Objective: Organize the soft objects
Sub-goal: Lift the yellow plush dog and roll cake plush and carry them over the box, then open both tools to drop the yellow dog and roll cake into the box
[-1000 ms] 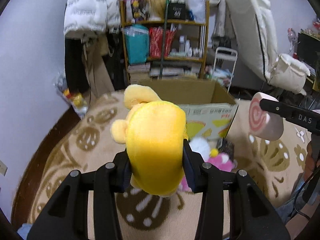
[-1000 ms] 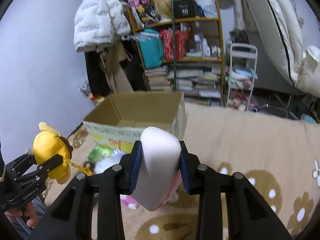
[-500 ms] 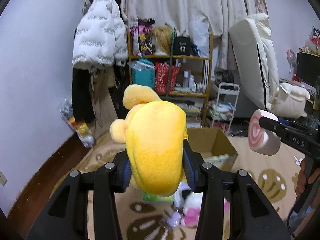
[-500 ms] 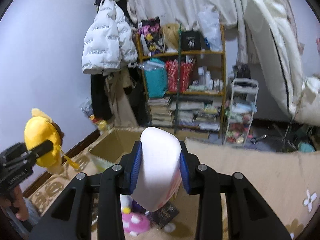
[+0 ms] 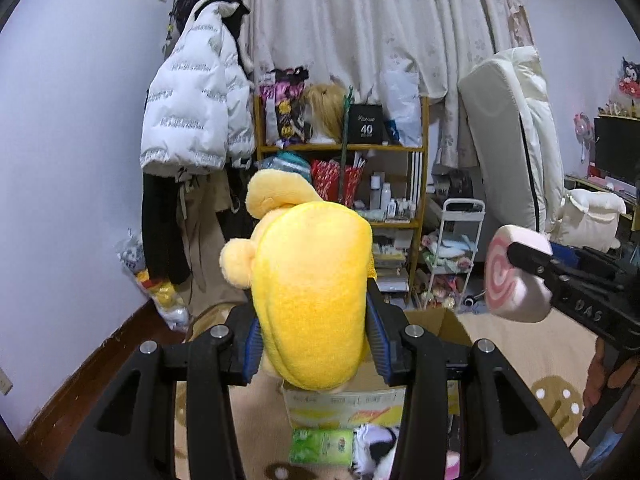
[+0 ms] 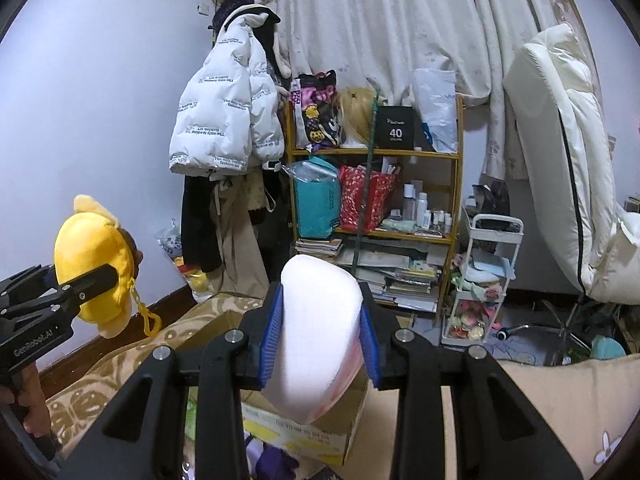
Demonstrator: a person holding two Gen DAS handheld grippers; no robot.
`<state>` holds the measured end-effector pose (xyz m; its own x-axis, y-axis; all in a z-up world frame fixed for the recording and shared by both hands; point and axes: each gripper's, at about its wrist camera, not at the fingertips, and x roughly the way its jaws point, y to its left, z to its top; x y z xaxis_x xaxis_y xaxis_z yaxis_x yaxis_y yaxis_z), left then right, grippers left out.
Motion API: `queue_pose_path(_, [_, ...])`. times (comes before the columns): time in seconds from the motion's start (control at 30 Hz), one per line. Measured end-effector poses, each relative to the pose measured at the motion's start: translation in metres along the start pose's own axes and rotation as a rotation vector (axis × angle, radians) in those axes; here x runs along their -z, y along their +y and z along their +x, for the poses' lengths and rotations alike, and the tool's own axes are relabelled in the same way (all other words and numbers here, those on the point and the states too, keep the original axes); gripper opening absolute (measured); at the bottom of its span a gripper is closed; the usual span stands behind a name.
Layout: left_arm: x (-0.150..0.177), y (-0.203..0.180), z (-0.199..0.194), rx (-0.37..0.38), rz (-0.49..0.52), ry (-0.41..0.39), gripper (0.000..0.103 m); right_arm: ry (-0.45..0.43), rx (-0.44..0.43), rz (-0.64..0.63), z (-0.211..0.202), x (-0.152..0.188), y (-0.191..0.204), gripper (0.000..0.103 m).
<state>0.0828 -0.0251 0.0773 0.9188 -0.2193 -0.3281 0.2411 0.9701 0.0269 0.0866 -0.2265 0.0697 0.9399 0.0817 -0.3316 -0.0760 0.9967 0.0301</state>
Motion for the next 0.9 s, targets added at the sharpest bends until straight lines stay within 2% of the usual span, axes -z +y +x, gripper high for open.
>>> queue_pose_path(0.13, [-0.008,-0.008,0.009,0.012,0.038,-0.017,0.043,-0.017,-0.001,-0.036,0.010,-0.003,0.004,0.037])
queue_pose_path(0.3, [-0.005,-0.010,0.025,0.012,0.031,-0.015,0.043,-0.024,-0.019,-0.046,0.025,0.001,0.009,0.037])
queue_pose_path(0.6, [0.020,-0.006,0.070,0.034,-0.011,0.078,0.044,0.044,-0.051,-0.031,0.061,0.025,0.006,0.038])
queue_pose_path(0.9, [0.043,-0.015,0.107,0.066,-0.008,0.173,0.045,0.111,-0.070,-0.010,0.088,0.048,-0.005,0.039])
